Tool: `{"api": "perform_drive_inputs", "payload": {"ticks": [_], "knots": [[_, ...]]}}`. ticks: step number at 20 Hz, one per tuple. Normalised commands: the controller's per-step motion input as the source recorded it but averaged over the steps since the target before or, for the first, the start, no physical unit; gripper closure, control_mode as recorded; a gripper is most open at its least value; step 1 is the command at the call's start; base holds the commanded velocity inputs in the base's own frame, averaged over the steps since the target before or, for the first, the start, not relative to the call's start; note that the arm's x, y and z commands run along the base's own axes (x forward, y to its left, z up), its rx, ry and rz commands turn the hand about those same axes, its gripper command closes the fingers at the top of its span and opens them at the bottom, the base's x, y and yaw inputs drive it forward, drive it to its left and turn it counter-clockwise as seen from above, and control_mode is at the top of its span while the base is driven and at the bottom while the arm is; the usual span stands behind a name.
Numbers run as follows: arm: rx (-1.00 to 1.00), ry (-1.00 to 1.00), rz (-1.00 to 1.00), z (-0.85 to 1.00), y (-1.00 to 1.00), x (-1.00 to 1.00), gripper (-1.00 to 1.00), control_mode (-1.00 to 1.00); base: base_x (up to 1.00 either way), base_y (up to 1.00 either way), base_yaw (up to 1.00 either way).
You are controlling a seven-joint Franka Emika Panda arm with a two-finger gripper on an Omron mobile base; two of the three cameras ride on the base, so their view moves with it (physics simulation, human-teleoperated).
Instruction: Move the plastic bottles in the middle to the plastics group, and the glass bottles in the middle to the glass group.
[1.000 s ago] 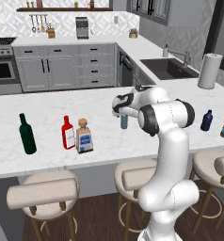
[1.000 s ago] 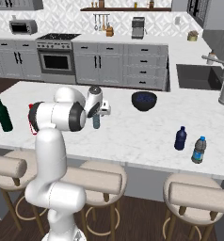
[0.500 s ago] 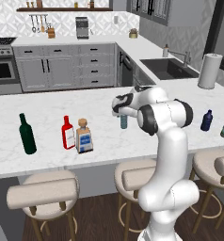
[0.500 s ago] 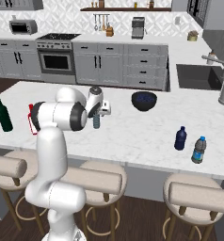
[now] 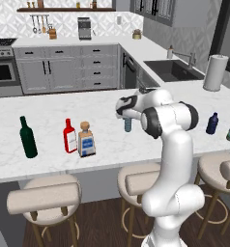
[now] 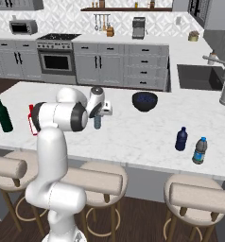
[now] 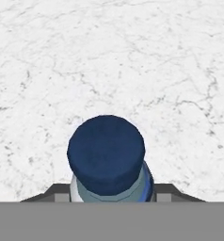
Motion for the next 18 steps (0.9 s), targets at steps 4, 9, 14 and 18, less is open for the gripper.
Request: {"api": "perform_drive_inputs", "payload": {"ticks": [4, 9, 14, 18], "knots": [[0.00, -0.01, -0.11, 0.17, -0.25, -0.48, 1.00, -1.00, 0.00, 0.00, 0.00], [0.00, -0.01, -0.20, 0.24, -0.40, -0.67, 1.00, -1.00, 0.00, 0.00, 0.00], [0.00, -0.02, -0.24, 0.24, -0.48, -0.68, 1.00, -1.00, 0.00, 0.00, 0.00], [-0.04, 0.00, -0.29, 0.26, -0.54, -0.54, 1.00, -1.00, 0.00, 0.00, 0.00]]}}
